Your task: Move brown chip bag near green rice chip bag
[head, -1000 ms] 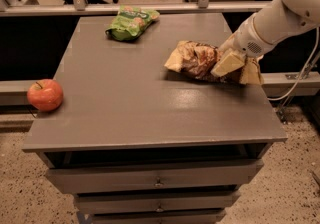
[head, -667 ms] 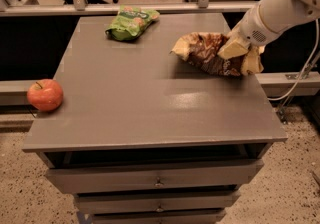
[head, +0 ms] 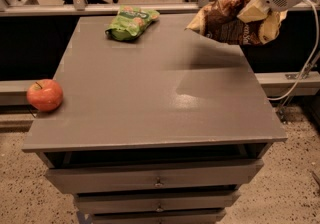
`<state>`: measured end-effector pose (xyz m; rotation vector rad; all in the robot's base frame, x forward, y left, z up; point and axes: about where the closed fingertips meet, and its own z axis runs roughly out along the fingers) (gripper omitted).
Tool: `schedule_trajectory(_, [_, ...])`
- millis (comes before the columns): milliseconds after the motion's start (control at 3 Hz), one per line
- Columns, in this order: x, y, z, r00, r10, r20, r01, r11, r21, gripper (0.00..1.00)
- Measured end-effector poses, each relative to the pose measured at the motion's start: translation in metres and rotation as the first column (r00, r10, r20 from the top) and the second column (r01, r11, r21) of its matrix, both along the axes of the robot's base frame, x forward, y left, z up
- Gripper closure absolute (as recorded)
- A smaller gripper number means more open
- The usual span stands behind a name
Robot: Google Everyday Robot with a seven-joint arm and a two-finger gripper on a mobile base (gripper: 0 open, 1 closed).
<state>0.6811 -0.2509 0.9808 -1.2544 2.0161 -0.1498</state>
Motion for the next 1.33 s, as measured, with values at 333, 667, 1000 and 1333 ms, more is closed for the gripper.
schedule_trajectory(333, [0.0,0.0,0.0,1.0,0.0,0.0,0.0,1.0,0.0,1.0])
schedule_trajectory(667, [0.007,0.009,0.001,0.9993,-0.021,0.031,0.02,0.999,0.029,1.0])
schedule_trajectory(1000, [0.038,0.029,0.003,0.9954,-0.05,0.082,0.043,0.996,0.083,1.0])
schedule_trajectory(1333, [0.069,0.062,0.005,0.9919,-0.056,0.113,0.04,0.99,0.139,1.0])
